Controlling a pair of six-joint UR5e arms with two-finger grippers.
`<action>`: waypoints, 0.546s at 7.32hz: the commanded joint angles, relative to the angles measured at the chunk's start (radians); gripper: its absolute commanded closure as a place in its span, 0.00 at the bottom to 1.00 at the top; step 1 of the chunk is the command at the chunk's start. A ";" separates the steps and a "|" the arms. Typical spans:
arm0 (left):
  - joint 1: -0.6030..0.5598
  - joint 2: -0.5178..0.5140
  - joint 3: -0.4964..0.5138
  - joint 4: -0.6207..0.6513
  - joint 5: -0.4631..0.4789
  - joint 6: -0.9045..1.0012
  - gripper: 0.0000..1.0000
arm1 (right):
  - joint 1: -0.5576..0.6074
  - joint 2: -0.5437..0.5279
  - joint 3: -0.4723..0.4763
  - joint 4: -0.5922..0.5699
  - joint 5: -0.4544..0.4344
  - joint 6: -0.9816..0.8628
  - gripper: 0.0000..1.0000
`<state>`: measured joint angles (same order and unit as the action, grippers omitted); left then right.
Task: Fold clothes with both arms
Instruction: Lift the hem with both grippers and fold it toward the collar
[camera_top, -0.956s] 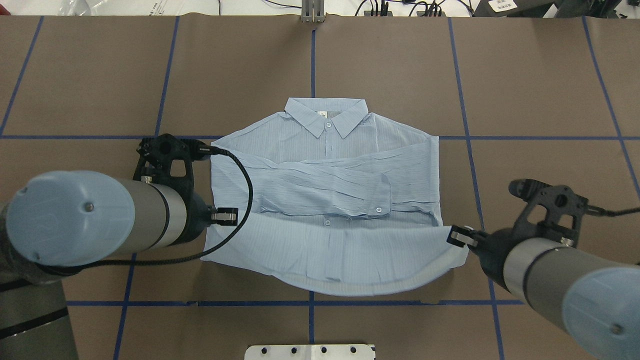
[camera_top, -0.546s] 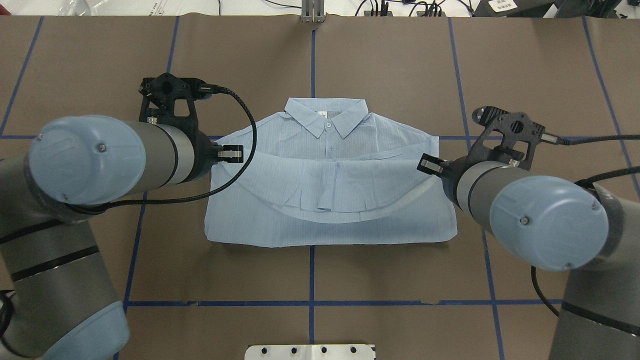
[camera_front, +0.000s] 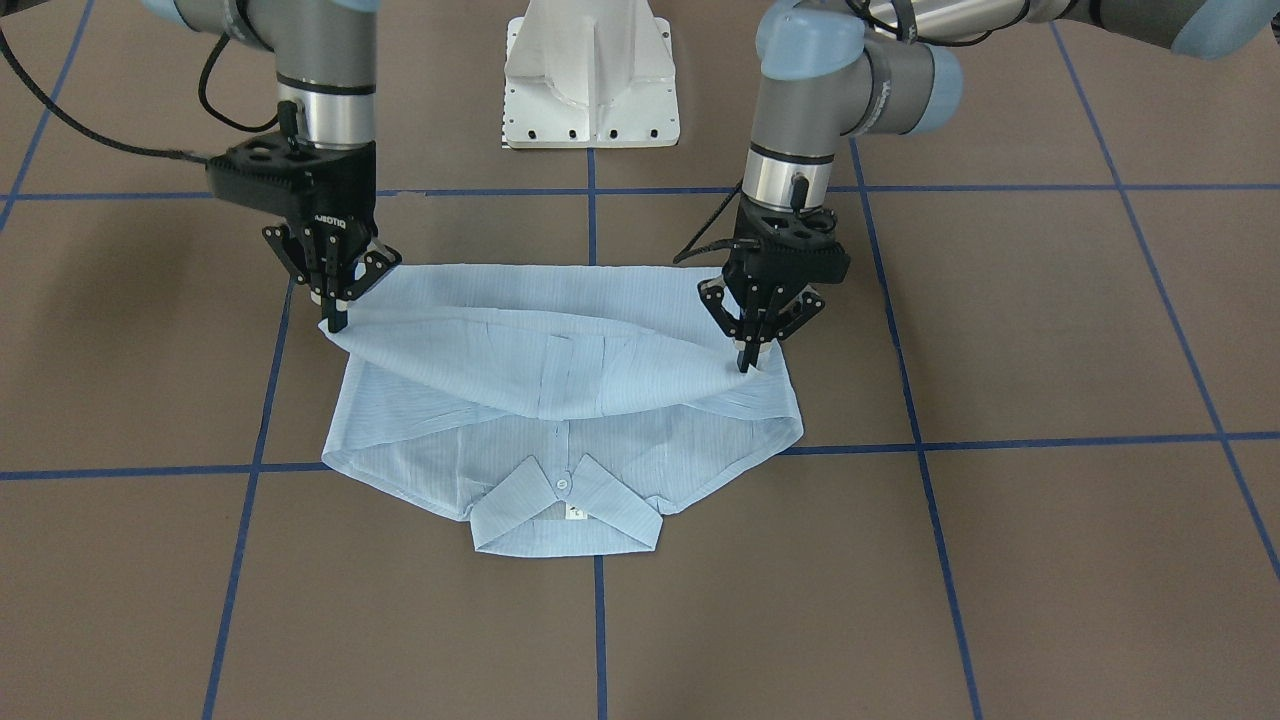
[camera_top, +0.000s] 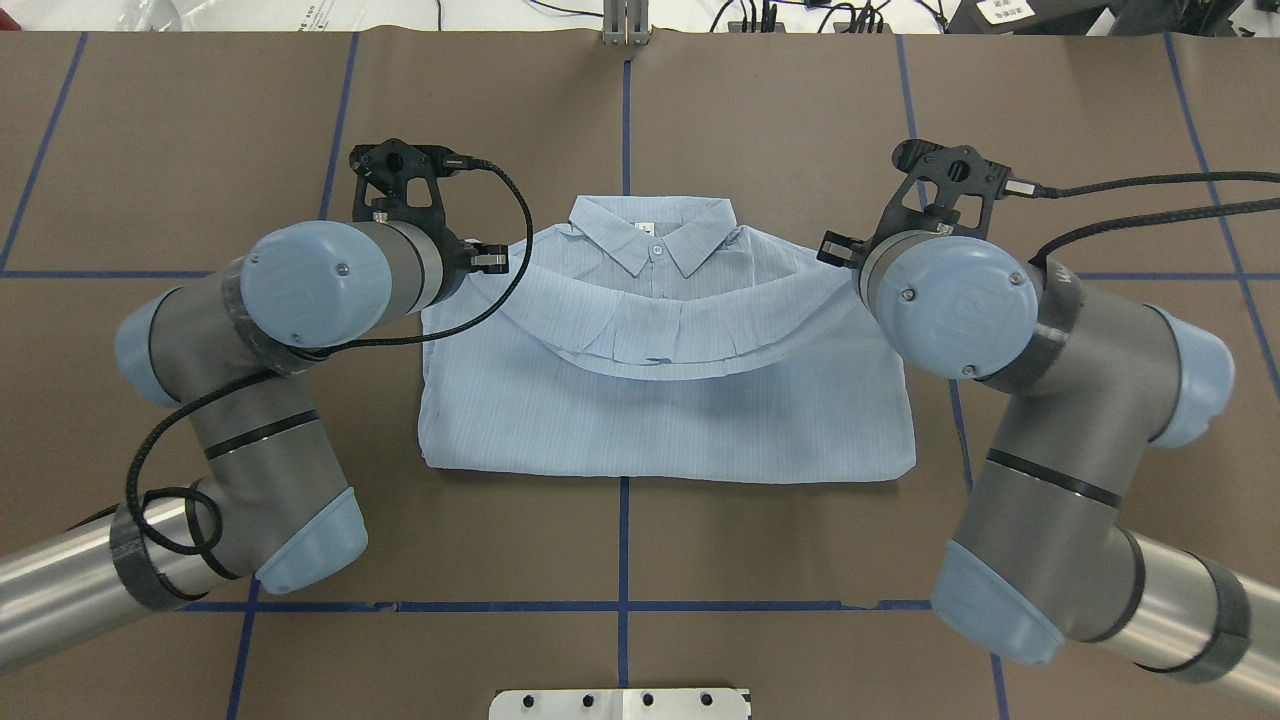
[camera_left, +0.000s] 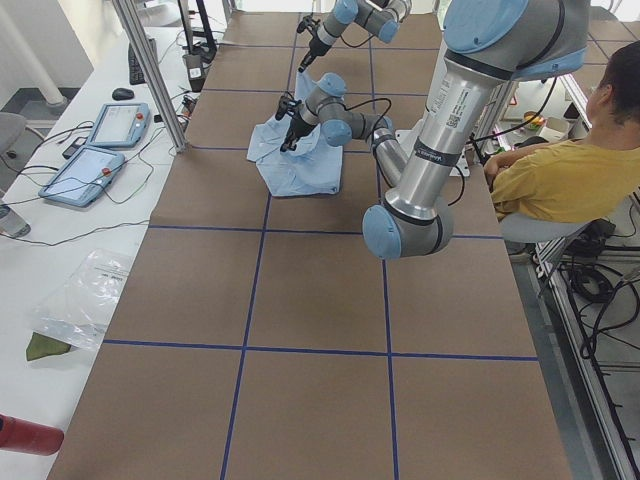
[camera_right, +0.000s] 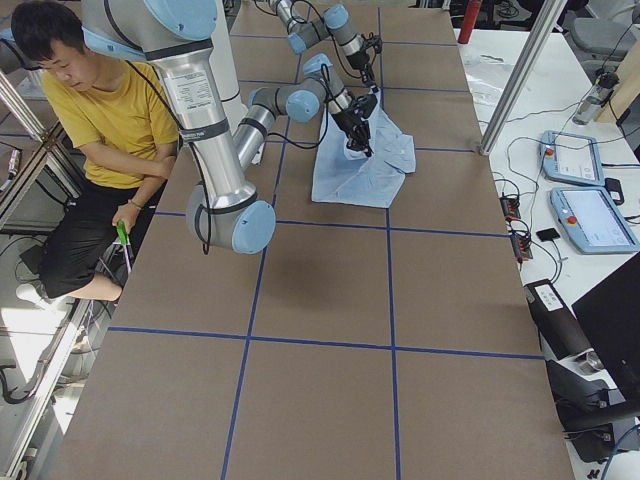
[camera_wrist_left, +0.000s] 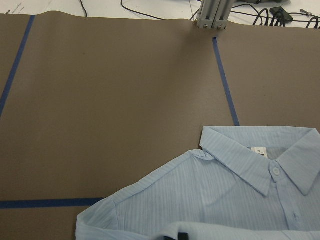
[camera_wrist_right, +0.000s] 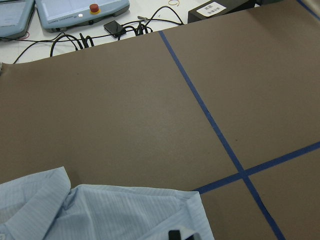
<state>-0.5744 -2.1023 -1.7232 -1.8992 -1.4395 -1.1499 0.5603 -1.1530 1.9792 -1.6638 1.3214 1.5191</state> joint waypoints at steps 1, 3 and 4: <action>-0.001 -0.007 0.155 -0.117 0.031 0.041 1.00 | 0.013 0.001 -0.172 0.160 0.001 -0.019 1.00; -0.022 -0.007 0.183 -0.169 0.036 0.140 1.00 | 0.038 0.001 -0.188 0.170 0.028 -0.049 1.00; -0.025 -0.007 0.183 -0.169 0.034 0.154 1.00 | 0.044 0.002 -0.188 0.170 0.030 -0.077 1.00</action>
<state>-0.5911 -2.1087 -1.5469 -2.0567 -1.4049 -1.0282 0.5932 -1.1517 1.7979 -1.4990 1.3421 1.4689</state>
